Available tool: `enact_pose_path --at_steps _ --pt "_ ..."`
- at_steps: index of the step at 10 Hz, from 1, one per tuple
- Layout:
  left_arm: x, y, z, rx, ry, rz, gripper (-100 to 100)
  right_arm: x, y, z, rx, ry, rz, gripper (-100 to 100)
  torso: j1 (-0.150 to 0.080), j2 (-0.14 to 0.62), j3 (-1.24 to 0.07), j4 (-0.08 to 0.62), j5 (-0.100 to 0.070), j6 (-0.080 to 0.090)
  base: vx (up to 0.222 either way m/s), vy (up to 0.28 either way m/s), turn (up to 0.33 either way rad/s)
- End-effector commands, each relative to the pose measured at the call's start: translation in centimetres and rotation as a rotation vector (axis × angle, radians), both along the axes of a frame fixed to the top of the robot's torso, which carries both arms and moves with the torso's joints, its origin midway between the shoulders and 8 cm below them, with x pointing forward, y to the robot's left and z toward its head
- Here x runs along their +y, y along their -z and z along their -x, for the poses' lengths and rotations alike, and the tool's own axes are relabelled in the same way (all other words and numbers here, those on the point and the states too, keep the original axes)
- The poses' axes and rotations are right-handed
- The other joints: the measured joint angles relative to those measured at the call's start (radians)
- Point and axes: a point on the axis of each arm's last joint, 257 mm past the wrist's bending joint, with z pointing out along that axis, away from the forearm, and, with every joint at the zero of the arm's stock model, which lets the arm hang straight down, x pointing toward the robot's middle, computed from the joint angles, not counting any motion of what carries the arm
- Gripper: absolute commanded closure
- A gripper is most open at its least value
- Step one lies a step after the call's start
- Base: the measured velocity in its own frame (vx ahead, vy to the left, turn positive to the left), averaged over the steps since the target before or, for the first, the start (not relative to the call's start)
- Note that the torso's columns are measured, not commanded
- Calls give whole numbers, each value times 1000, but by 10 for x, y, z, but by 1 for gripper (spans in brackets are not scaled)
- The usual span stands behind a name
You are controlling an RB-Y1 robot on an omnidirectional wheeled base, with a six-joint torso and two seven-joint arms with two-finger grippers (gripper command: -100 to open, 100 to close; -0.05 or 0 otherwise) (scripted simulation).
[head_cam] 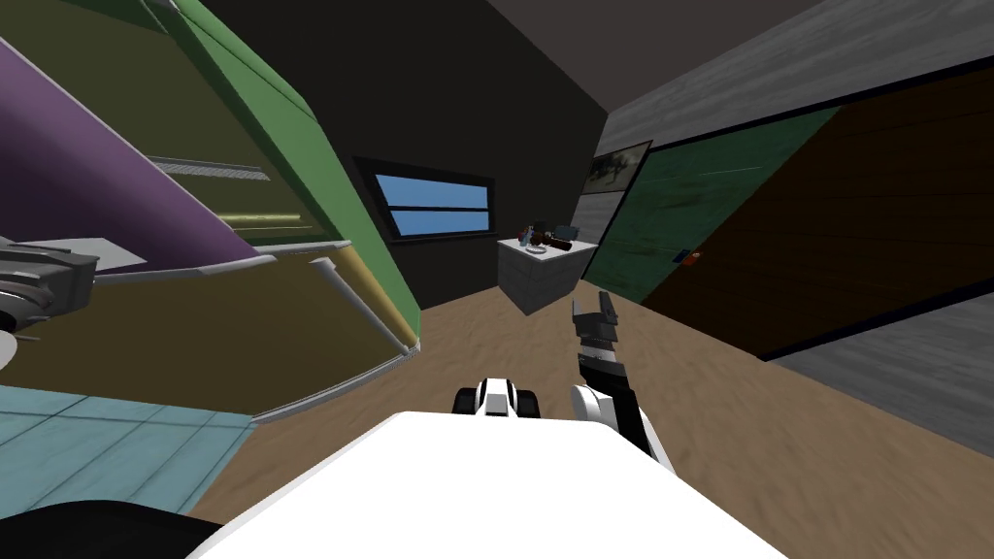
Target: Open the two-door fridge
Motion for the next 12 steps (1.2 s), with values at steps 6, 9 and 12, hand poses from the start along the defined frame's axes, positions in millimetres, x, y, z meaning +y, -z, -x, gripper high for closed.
enact_pose_path --at_steps 6,9,12 --pt "-46 -4 -46 -3 151 -6 100 0 0 0 0 0 0 0 9 2 0 2 1 -2 -272 95 -32" --pt "-58 -5 -56 -5 187 -8 100 0 0 0 0 0 0 0 11 -4 -4 2 -2 -3 -277 118 -24" --pt "-83 -6 -74 -7 260 -8 100 0 0 0 0 0 0 0 13 0 -2 4 -2 -4 -314 127 -20"
